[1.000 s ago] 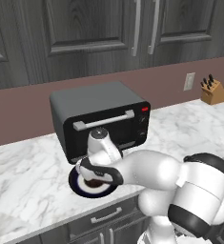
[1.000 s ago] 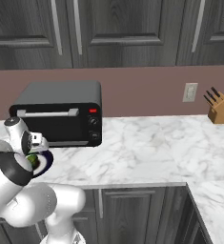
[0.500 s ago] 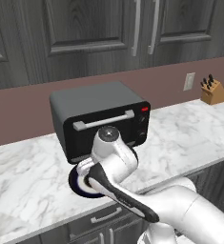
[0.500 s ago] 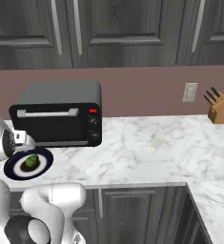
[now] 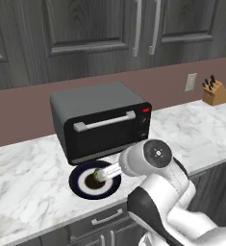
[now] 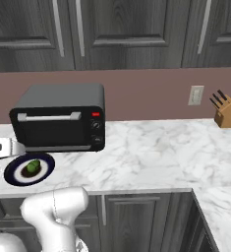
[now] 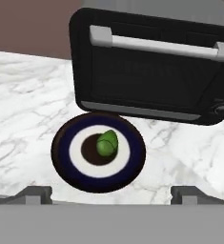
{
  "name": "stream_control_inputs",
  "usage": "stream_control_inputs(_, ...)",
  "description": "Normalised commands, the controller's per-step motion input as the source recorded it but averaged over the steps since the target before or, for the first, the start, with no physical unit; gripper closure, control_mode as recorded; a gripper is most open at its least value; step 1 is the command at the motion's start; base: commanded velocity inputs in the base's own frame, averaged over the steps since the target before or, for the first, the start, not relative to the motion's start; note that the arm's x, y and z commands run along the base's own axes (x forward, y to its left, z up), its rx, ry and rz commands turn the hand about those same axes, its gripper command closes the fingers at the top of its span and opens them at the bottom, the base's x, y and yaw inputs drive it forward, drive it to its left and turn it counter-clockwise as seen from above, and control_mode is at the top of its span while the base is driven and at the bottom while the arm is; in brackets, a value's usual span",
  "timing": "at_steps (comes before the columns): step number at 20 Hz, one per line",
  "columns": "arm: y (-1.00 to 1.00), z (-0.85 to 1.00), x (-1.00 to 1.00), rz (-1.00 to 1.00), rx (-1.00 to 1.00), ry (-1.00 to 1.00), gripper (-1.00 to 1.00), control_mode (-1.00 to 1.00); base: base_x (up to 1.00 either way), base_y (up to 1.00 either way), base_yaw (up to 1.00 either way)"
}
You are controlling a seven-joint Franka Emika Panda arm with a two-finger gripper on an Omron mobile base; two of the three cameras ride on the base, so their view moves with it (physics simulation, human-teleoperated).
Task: Pick avocado from the fridge and place it on the plate on the counter.
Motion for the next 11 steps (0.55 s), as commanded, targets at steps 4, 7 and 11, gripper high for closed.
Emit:
stream_control_inputs(4,-0.51,0.98,-1.00,-0.03,-0.04,-0.16,-1.00,-1.00,0.00,0.00,0.00)
stream_control_inputs(7,-0.60,0.65,-1.00,-0.20,0.01,-0.16,-1.00,-1.00,0.00,0.00,0.00)
stream_control_inputs(11,-0.59,0.02,-1.00,-0.09,0.08,-0.26,-1.00,-1.00,0.00,0.00,0.00)
